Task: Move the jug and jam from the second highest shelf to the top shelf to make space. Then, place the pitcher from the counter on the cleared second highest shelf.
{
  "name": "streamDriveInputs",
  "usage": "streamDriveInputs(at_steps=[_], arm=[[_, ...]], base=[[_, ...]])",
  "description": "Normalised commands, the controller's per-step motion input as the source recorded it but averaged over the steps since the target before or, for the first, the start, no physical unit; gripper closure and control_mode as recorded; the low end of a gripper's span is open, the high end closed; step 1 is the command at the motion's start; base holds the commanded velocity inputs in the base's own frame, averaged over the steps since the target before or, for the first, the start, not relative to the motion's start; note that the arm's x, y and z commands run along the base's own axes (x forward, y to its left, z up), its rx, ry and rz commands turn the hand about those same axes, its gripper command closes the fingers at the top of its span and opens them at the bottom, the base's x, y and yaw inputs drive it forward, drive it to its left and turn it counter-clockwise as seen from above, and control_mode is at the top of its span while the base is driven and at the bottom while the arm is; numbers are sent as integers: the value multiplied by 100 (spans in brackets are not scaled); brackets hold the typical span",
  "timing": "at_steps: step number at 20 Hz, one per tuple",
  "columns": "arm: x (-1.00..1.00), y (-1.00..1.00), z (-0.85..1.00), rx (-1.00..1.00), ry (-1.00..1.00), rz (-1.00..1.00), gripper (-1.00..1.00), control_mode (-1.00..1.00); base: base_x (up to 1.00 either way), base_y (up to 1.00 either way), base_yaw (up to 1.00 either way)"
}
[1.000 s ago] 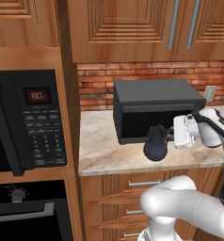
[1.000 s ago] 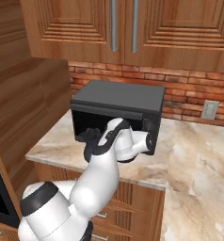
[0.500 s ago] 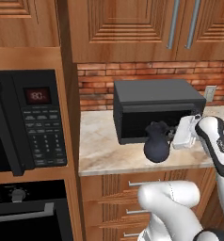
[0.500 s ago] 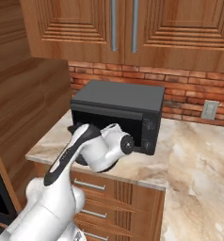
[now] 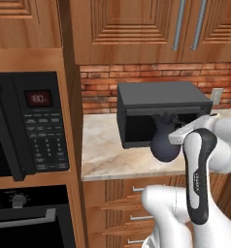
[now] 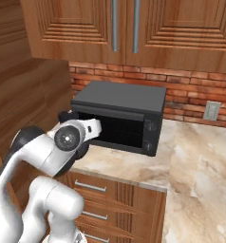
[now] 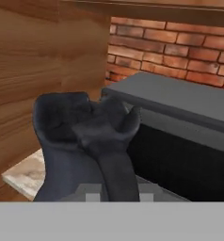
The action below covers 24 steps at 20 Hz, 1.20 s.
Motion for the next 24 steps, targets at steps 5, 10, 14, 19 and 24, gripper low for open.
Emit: streamDriveInputs(at_steps=[5, 10, 14, 19, 24], arm=[[-58, 25, 85, -1, -1, -48, 100, -100], [-53, 44, 53, -1, 0, -42, 100, -100], [-11, 34, 29, -5, -1, -20, 100, -100], [0, 2, 3, -1, -3, -3, 100, -100], [0, -1, 0, 0, 0, 0, 100, -100]], base=[[0, 0, 0], [0, 0, 0], [0, 0, 0], [0, 0, 0], [0, 0, 0]])
